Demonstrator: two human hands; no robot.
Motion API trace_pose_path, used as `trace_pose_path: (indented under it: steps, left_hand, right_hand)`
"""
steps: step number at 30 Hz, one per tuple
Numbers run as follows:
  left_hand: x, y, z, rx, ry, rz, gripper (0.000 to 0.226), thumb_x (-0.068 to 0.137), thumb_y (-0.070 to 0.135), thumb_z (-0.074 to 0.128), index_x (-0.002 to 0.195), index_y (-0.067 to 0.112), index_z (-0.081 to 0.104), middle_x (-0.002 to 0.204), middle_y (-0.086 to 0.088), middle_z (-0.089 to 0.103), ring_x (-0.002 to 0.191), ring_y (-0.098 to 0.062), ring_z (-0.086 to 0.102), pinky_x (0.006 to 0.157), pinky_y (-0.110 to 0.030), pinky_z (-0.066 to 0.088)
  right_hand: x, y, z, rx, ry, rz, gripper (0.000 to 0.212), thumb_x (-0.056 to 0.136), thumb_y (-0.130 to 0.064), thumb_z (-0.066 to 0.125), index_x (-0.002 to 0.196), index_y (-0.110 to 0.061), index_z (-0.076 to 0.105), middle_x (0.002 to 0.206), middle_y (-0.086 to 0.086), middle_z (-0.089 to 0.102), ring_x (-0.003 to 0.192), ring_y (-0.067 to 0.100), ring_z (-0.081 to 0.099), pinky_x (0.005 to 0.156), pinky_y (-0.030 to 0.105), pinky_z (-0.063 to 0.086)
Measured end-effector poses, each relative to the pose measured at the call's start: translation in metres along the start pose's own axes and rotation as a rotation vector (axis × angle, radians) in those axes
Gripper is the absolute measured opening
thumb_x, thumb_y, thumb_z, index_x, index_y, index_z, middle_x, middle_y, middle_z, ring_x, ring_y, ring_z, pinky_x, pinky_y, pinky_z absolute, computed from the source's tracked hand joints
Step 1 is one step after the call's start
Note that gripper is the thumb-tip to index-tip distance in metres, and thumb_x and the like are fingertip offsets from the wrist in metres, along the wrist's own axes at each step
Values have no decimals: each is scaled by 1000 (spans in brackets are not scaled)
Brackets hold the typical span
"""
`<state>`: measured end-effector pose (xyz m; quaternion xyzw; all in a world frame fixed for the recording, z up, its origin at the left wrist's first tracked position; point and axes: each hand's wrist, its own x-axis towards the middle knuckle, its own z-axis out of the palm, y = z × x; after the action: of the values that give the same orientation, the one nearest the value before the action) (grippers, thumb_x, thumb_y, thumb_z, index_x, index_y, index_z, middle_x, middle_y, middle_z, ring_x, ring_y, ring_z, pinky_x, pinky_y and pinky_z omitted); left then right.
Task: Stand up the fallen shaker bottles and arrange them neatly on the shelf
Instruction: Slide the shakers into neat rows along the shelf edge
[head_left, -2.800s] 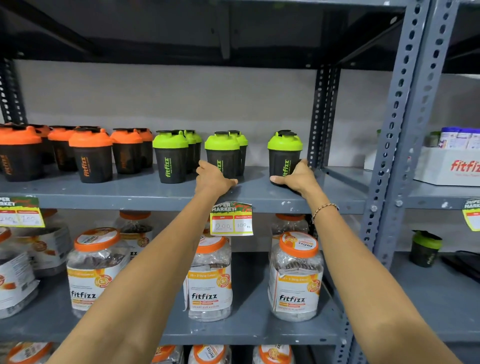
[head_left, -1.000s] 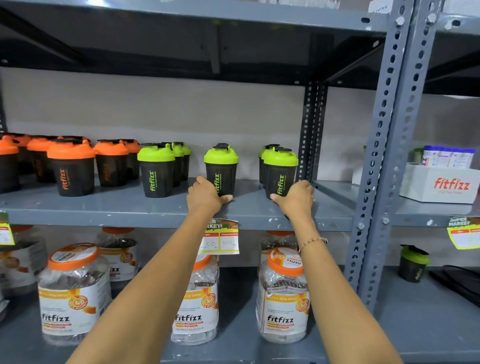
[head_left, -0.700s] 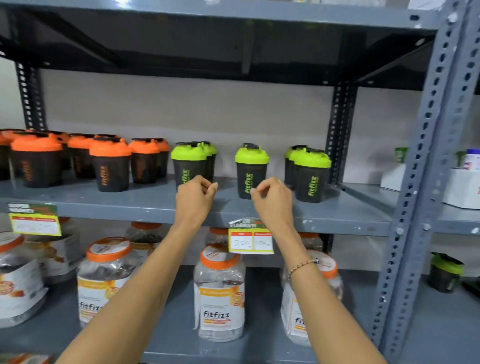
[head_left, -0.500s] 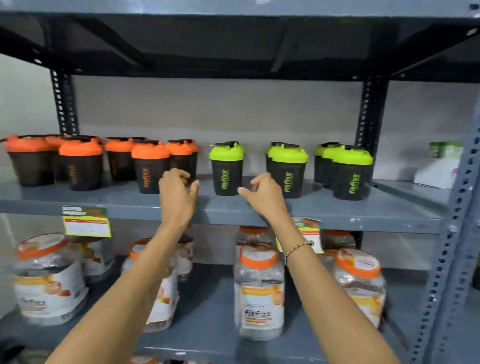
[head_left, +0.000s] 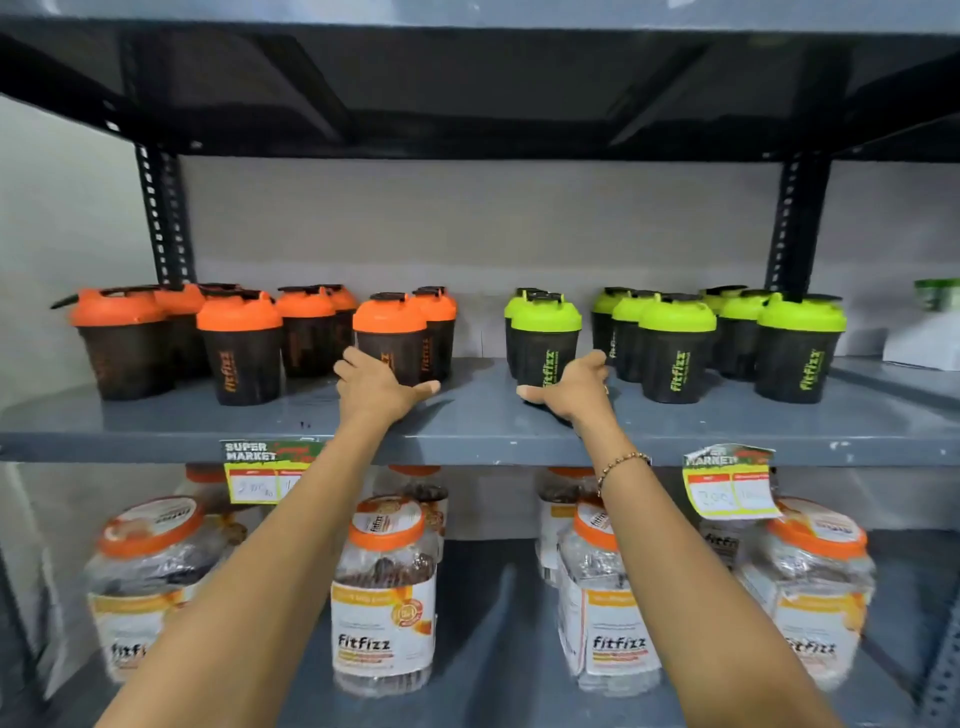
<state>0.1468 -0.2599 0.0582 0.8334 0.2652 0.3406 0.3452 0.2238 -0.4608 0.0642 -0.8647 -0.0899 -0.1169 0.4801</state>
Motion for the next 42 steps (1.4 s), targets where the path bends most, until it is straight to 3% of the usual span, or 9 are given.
trace_pose_path:
  steps: [3, 5, 10, 20, 25, 42]
  left_hand:
    - [1, 6, 5, 6, 63, -60, 107, 65, 41, 85, 139, -2, 20, 143, -23, 32, 132, -40, 34, 107, -46, 32]
    - [37, -3, -1, -46, 8, -47, 101, 68, 33, 84, 138, -1, 21, 143, -24, 32, 132, -40, 34, 107, -47, 33]
    - [38, 3, 2, -69, -72, -17, 93, 73, 30, 81, 137, 0, 21, 142, -23, 33, 130, -40, 37, 106, -48, 36]
    - [36, -12, 0, -51, -112, 49, 83, 72, 34, 81, 129, -2, 32, 132, -21, 46, 121, -38, 47, 95, -44, 42]
    - [32, -11, 0, 50, -99, 83, 78, 74, 38, 79, 127, -3, 37, 128, -21, 51, 118, -37, 50, 92, -43, 44]
    - [30, -13, 4, 99, -79, 116, 75, 75, 36, 79, 125, 0, 37, 126, -20, 52, 116, -36, 52, 91, -42, 46]
  right_hand:
    - [0, 4, -2, -51, -16, -26, 103, 70, -30, 83, 138, 9, 17, 147, 26, 29, 136, 39, 32, 110, 45, 34]
    - [5, -15, 19, -95, 68, -20, 93, 75, -29, 79, 136, 9, 21, 142, 25, 37, 132, 39, 38, 105, 43, 36]
    - [8, -15, 23, -151, 67, -59, 75, 81, -29, 73, 131, 5, 30, 138, 22, 44, 126, 40, 44, 100, 43, 40]
    - [5, -16, 32, -169, 50, -69, 79, 80, -38, 72, 131, 6, 29, 137, 23, 45, 125, 40, 46, 98, 44, 42]
    - [4, -16, 32, -169, 65, -72, 73, 83, -32, 71, 130, 5, 30, 136, 23, 46, 125, 40, 46, 99, 44, 42]
    - [5, -15, 33, -203, 58, -80, 66, 85, -32, 68, 128, 3, 32, 133, 23, 50, 122, 40, 49, 96, 45, 44]
